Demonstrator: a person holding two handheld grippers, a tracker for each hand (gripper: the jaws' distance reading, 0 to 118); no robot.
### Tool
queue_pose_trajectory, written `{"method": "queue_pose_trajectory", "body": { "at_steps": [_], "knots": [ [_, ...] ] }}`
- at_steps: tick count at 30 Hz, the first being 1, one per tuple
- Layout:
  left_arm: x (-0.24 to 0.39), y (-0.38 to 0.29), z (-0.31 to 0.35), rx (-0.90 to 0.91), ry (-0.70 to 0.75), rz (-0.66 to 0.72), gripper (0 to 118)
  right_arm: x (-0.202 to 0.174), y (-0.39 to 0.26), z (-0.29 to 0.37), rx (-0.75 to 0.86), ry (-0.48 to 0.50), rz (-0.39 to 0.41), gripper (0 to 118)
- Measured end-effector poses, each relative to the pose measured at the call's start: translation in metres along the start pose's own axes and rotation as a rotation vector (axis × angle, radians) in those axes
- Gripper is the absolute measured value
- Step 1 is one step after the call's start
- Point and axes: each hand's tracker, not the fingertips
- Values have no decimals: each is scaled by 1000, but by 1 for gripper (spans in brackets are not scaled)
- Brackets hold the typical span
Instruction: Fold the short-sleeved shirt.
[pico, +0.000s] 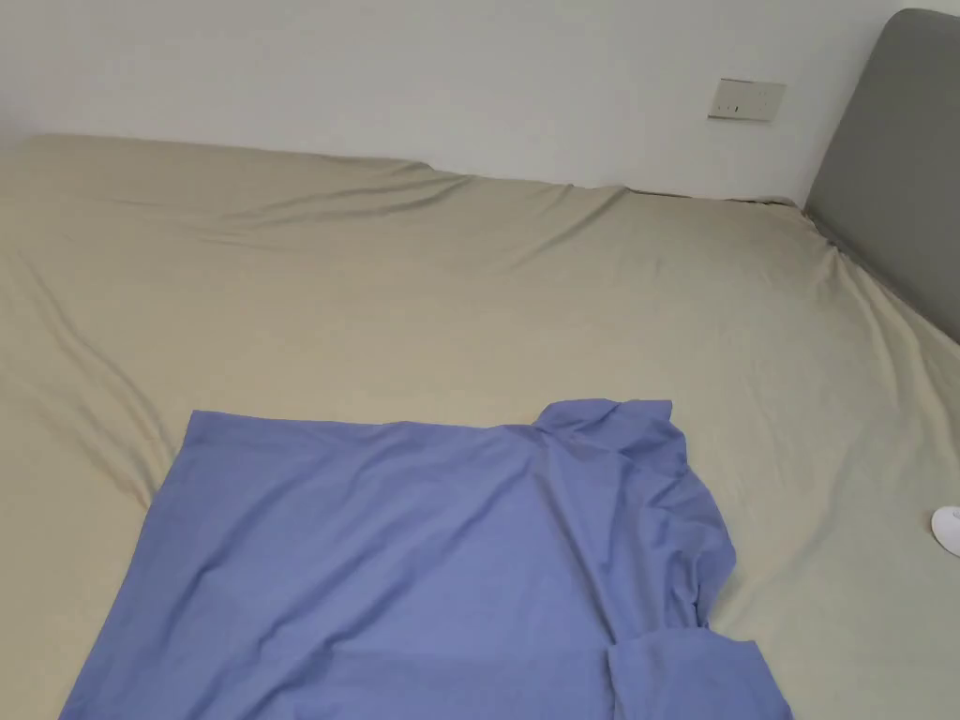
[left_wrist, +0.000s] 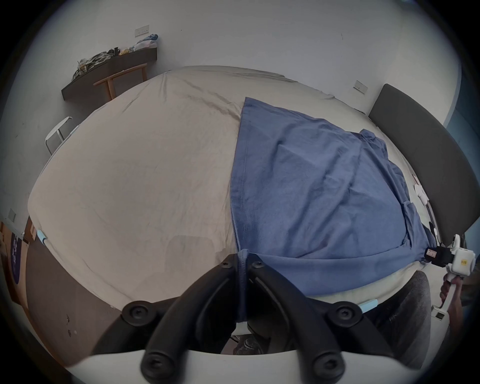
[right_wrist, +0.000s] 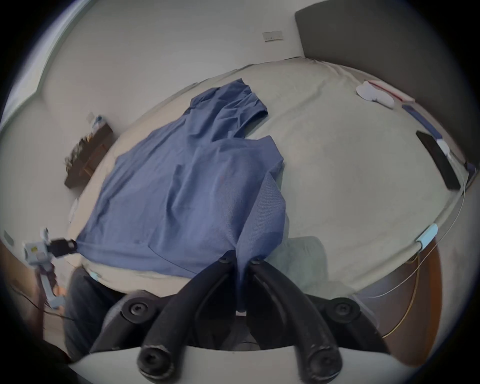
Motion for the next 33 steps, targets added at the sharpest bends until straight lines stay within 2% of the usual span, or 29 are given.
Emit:
{"method": "queue_pose_trajectory", "body": {
  "at_steps": [1, 3, 8, 12, 14, 17, 19, 23, 25, 26, 28, 29, 31, 32, 33],
  "knots": [
    [-1, 2, 3, 3, -2, 1, 5, 4, 3, 5, 13, 19, -52, 3],
    [-2, 9, 6, 1, -13, 13, 5, 1, 13, 13, 25, 64, -99, 3],
    [8, 53, 10, 12, -57, 21, 5, -6, 55, 9, 35, 114, -131, 3],
    [17, 109, -10, 6, -93, -3, 5, -15, 115, -19, 26, 148, -169, 3],
    [22, 140, -35, 6, -78, -30, 5, -19, 144, -40, 20, 152, -167, 3],
    [22, 167, -80, -25, -9, -60, 5, -26, 175, -78, 0, 107, -120, 3],
    [16, 173, -112, -77, -4, -18, 5, -12, 188, -115, -33, 93, -129, 3],
    [22, 166, -139, -117, 11, -8, 5, -7, 185, -151, -78, 11, -112, 3],
    [25, 161, -142, -112, 20, -32, 5, -8, 178, -157, -85, -9, -74, 11],
    [28, 160, -140, -100, 30, -51, 11, -16, 173, -152, -67, -17, -60, 27],
    [31, 162, -129, -82, 30, -65, 44, -24, 175, -138, -27, -36, -24, 75],
    [27, 165, -117, -76, 27, -69, 59, -28, 179, -127, -13, -46, -2, 83],
    [27, 168, -88, -5, 6, -33, 75, -42, 179, -93, 98, -84, 90, 83],
    [28, 165, -73, 39, 1, -4, 89, -50, 176, -75, 165, -77, 134, 83],
    [29, 162, -55, 76, -7, 11, 89, -61, 170, -54, 219, -90, 181, 83]
  ]
}}
